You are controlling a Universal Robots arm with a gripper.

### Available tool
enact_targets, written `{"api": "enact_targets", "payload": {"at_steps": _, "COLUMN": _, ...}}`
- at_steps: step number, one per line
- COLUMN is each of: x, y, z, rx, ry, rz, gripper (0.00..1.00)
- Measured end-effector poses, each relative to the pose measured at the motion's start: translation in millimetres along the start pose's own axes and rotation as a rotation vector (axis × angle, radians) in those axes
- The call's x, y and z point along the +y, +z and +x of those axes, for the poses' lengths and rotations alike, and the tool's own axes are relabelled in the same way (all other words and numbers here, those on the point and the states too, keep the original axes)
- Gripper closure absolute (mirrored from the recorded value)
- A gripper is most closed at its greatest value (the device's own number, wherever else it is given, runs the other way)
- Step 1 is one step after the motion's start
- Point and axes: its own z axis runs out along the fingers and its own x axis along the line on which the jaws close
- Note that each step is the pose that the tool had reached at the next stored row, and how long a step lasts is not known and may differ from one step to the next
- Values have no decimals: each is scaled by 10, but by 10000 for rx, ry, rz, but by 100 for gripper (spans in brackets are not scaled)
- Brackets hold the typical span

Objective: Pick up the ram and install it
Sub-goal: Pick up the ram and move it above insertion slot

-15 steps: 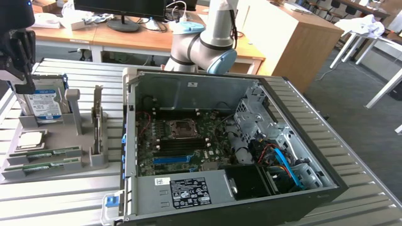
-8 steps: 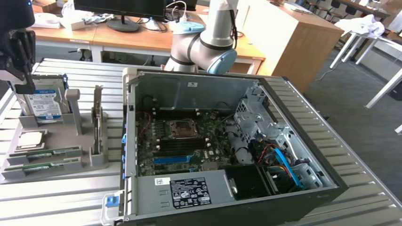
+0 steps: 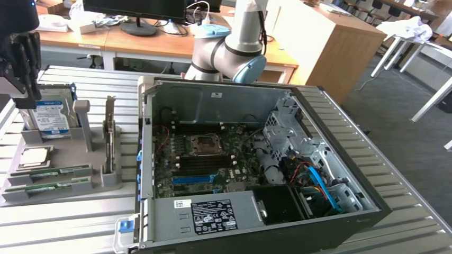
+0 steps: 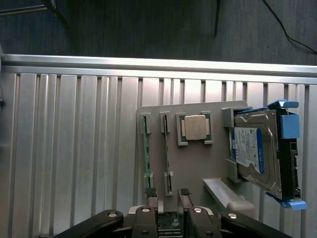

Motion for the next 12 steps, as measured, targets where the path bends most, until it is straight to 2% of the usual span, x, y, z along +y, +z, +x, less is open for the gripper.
{"api": "enact_targets", "payload": {"at_steps": 5, "x": 0, "y": 0, "z": 0, "rx": 0, "ry": 0, "rz": 0, "gripper": 69}}
{"api": "enact_targets", "payload": {"at_steps": 6, "x": 0, "y": 0, "z": 0, "rx": 0, "ry": 0, "rz": -1, "gripper": 63}}
{"api": "enact_targets", "payload": {"at_steps": 8, "x": 0, "y": 3, "z": 0, "rx": 0, "ry": 0, "rz": 0, "gripper": 63}}
{"api": "enact_targets", "payload": {"at_steps": 12, "x": -3, "y": 65, "z": -1, "rx": -1, "ry": -1, "rz": 0, "gripper": 63}}
